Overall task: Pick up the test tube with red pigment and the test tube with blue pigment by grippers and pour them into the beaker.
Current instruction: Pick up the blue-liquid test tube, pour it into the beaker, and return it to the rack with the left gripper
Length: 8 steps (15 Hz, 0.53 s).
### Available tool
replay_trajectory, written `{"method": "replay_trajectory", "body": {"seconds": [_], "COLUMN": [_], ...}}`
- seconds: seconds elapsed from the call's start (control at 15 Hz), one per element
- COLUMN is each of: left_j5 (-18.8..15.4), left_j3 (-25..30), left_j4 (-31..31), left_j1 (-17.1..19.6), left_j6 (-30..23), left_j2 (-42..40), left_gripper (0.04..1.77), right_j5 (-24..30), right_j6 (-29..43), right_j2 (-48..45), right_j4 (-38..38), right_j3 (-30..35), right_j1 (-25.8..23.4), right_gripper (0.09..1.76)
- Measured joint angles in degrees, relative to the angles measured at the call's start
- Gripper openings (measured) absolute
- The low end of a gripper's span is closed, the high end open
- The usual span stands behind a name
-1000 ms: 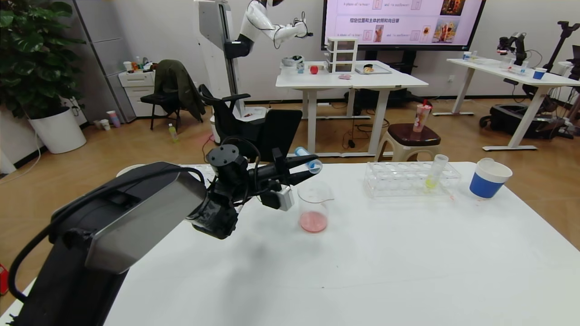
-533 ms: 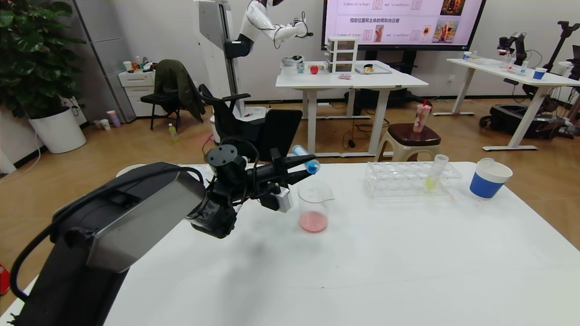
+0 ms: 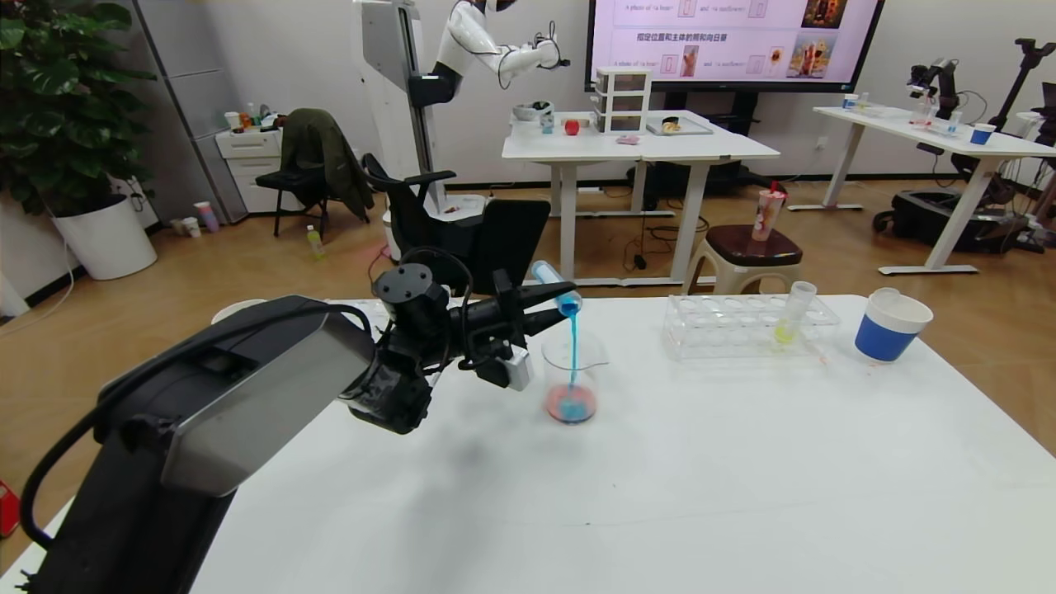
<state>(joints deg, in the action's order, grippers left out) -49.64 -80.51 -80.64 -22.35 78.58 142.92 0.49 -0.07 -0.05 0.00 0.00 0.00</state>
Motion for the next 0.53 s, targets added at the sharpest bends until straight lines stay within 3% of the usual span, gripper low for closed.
{"method": "replay_trajectory", "body": {"seconds": [0.53], "left_j5": [0.00], "left_j3": [0.09], "left_j4": [0.07], "left_j1": [0.68], "left_j6": [4.28], "left_j2": [0.11], "left_gripper": [0.50], "right_j5": [0.02], "right_j6": [0.00], "right_j2": [0.00], "right_j4": [0.00], "right_j3": [0.00], "right_j1": [0.00], "right_gripper": [1.74]}}
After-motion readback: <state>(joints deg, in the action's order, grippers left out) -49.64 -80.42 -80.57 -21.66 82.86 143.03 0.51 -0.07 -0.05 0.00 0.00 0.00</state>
